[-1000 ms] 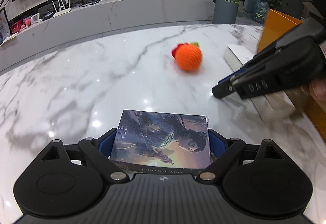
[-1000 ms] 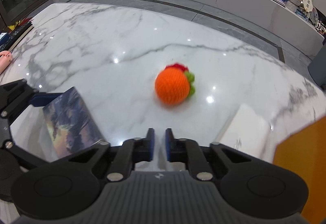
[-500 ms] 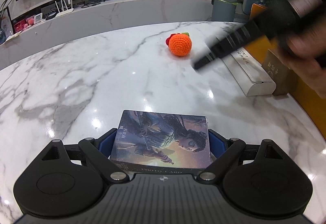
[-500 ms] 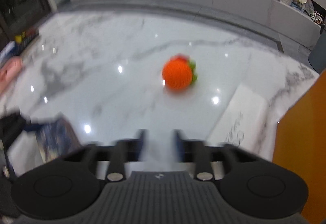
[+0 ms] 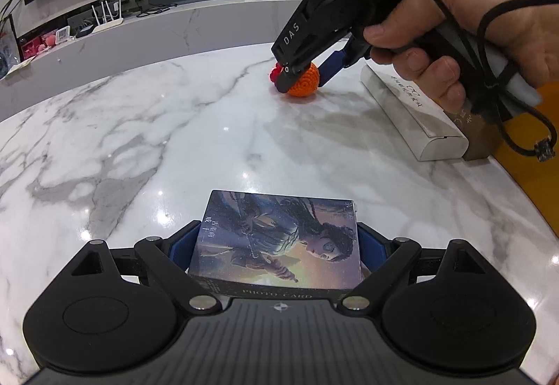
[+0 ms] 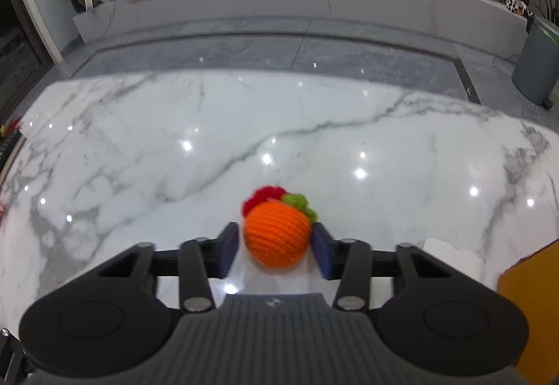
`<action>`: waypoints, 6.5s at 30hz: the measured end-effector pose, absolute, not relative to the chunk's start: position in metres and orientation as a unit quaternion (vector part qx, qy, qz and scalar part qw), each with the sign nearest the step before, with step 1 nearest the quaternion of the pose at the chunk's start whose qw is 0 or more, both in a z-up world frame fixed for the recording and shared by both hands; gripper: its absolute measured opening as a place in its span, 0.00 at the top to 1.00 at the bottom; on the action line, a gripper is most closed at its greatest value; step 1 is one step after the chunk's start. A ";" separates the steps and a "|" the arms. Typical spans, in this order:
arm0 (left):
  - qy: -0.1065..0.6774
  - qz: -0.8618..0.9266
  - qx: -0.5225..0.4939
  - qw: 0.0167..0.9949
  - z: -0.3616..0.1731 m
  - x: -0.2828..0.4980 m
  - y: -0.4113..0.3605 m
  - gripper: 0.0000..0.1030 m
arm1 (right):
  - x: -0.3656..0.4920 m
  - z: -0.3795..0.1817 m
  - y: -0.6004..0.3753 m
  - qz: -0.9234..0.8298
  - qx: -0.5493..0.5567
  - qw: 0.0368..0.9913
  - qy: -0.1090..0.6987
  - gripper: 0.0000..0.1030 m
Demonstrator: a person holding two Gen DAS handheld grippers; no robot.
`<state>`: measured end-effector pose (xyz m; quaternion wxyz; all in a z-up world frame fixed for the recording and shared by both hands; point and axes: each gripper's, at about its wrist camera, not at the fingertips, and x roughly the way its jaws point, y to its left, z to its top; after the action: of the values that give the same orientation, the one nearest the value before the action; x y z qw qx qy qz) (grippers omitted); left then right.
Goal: Organize objects
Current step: 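Grasp the crocheted orange with the right tool while the left holds the photo card box, then carry the photo card box and crocheted orange over the box with both tools, then open both tools to drop the photo card box and orange into the box, then move both tools back toward the white long box and brown cardboard box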
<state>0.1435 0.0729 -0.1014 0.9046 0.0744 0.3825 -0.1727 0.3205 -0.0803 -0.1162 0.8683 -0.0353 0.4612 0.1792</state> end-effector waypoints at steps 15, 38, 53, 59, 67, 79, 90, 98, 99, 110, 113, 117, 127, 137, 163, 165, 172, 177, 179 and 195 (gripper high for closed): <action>0.378 -0.174 0.081 0.906 -0.100 0.134 0.072 0.00 | 0.227 -0.118 -0.109 0.195 -0.043 0.872 0.448 0.58; 0.317 -0.238 0.122 0.910 0.001 0.077 -0.029 0.00 | 0.110 -0.018 -0.234 0.256 0.024 0.909 0.329 0.58; 0.256 -0.283 0.134 0.915 0.052 0.106 -0.140 0.00 | 0.156 0.069 -0.321 0.207 -0.018 0.943 0.258 0.58; 0.252 -0.291 0.124 0.914 0.043 0.127 -0.175 0.00 | 0.171 0.046 -0.357 0.162 0.000 0.947 0.276 0.58; 0.266 -0.298 0.124 0.908 0.016 0.155 -0.209 0.00 | 0.193 0.014 -0.402 0.120 0.025 0.944 0.308 0.58; 0.299 -0.293 0.199 0.886 -0.022 0.179 -0.226 0.00 | 0.214 -0.029 -0.410 0.096 0.024 0.935 0.341 0.58; 0.316 -0.295 0.269 0.861 -0.040 0.185 -0.241 0.00 | 0.227 -0.052 -0.398 0.087 0.011 0.923 0.375 0.58; 0.350 -0.284 0.305 0.839 -0.045 0.202 -0.248 0.00 | 0.233 -0.062 -0.398 0.085 0.021 0.917 0.389 0.58; 0.353 -0.283 0.307 0.837 -0.045 0.205 -0.249 0.00 | 0.233 -0.062 -0.399 0.085 0.023 0.917 0.389 0.58; 0.386 -0.269 0.296 0.831 -0.044 0.214 -0.248 0.00 | 0.235 -0.062 -0.400 0.092 0.039 0.915 0.391 0.50; 0.385 -0.269 0.298 0.831 -0.042 0.213 -0.248 0.00 | 0.237 -0.060 -0.400 0.095 0.044 0.916 0.388 0.46; 0.381 -0.275 0.283 0.836 -0.038 0.214 -0.245 0.00 | 0.235 -0.055 -0.401 0.099 0.053 0.918 0.380 0.45; 0.338 -0.273 0.293 0.852 -0.027 0.205 -0.252 0.00 | 0.224 -0.033 -0.409 0.088 0.063 0.936 0.336 0.27; 0.329 -0.250 0.262 0.872 -0.010 0.204 -0.236 0.00 | 0.220 -0.024 -0.413 0.093 0.072 0.938 0.325 0.26; 0.332 -0.181 0.220 0.899 0.003 0.185 -0.146 0.00 | 0.196 -0.009 -0.371 0.151 0.042 0.939 0.305 0.24; 0.338 -0.177 0.212 0.900 0.000 0.183 -0.134 0.00 | 0.195 -0.009 -0.362 0.157 0.034 0.939 0.304 0.24; 0.345 -0.163 0.192 0.904 -0.002 0.172 -0.092 0.00 | 0.187 -0.013 -0.328 0.177 -0.011 0.935 0.308 0.24; 0.354 -0.154 0.171 0.907 -0.006 0.158 -0.058 0.00 | 0.179 -0.015 -0.309 0.185 -0.035 0.933 0.307 0.23; 0.358 -0.150 0.163 0.907 -0.011 0.153 -0.045 0.00 | 0.174 -0.017 -0.301 0.193 -0.046 0.932 0.303 0.23; 0.378 -0.225 0.126 0.889 -0.048 0.160 -0.057 0.00 | 0.156 -0.031 -0.260 0.202 -0.085 0.921 0.323 0.23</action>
<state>0.1597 -0.0573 -0.0485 0.8892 0.1257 0.3782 -0.2246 0.1561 -0.2602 -0.0312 0.9205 -0.0847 0.3233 0.2023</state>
